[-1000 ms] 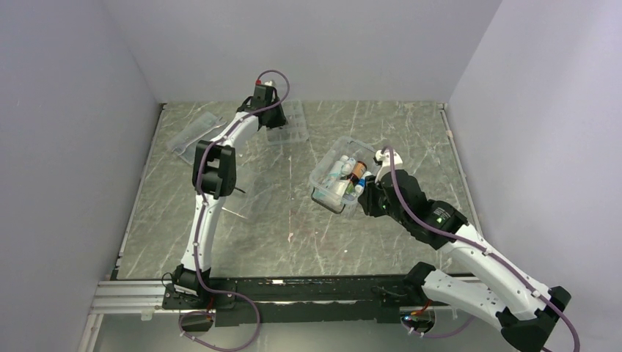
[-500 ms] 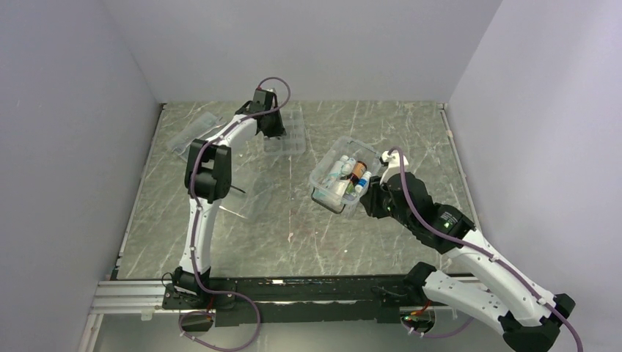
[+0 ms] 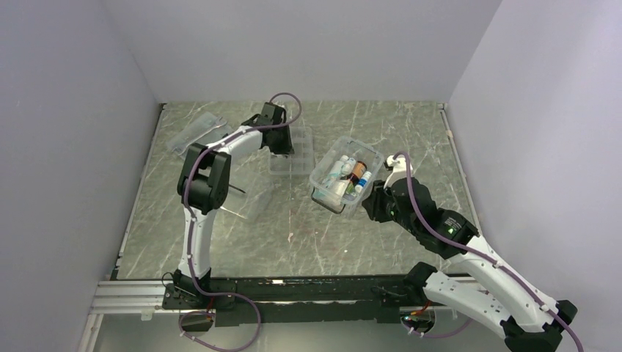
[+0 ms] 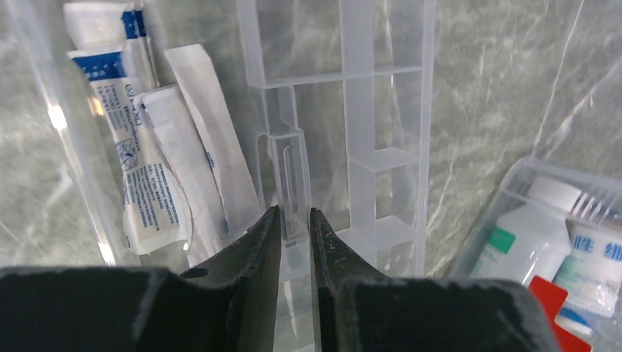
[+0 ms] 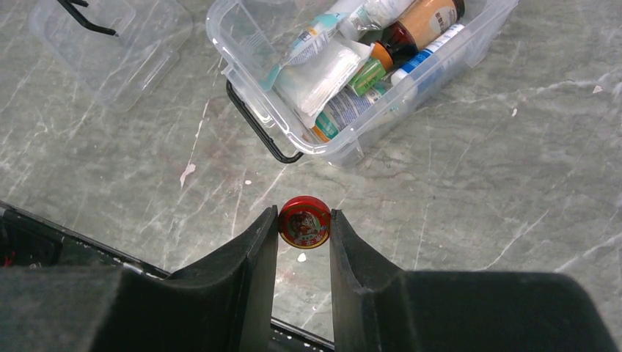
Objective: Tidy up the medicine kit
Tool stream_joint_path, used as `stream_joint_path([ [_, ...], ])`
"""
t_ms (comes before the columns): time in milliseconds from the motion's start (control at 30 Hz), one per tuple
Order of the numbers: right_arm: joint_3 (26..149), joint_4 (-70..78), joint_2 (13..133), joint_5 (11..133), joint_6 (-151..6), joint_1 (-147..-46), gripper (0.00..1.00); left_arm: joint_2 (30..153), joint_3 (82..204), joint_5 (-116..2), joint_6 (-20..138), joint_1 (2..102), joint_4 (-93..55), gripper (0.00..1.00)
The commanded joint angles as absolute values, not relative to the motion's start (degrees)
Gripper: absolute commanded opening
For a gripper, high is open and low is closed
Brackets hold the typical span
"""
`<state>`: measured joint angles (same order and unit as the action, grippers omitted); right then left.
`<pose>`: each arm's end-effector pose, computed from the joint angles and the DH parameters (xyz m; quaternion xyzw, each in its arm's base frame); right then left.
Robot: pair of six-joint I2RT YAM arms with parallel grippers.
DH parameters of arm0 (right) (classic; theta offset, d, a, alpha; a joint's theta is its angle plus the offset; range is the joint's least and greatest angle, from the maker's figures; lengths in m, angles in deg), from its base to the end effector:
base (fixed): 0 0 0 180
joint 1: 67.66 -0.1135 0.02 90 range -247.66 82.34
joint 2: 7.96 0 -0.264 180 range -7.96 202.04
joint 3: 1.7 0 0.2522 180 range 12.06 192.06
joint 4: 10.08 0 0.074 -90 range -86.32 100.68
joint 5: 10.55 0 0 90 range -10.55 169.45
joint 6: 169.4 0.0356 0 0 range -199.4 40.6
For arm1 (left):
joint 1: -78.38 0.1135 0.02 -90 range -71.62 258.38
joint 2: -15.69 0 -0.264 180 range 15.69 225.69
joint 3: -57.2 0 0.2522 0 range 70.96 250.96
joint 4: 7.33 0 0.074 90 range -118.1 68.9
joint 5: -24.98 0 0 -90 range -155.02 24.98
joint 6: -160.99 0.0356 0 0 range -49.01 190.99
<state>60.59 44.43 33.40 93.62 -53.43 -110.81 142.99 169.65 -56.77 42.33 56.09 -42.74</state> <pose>0.1138 0.0947 0.3180 -0.0730 0.8734 0.1766 0.4480 0.4548 -0.1919 0.1749 -0.0277 0.9379 -0.2069 0.2769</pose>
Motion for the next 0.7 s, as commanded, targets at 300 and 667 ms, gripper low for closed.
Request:
stream_joint_path([
  [300, 60.3, 45.0, 31.76, 93.5, -51.46, -110.59, 0.1, 133.11, 152.38, -54.92, 41.08, 48.06, -41.36, 0.05],
  [667, 61.38, 47.39, 31.95, 94.84, -51.72, -110.65, 0.1, 123.84, 134.88, -57.23, 37.73, 42.82, -35.45, 0.03],
])
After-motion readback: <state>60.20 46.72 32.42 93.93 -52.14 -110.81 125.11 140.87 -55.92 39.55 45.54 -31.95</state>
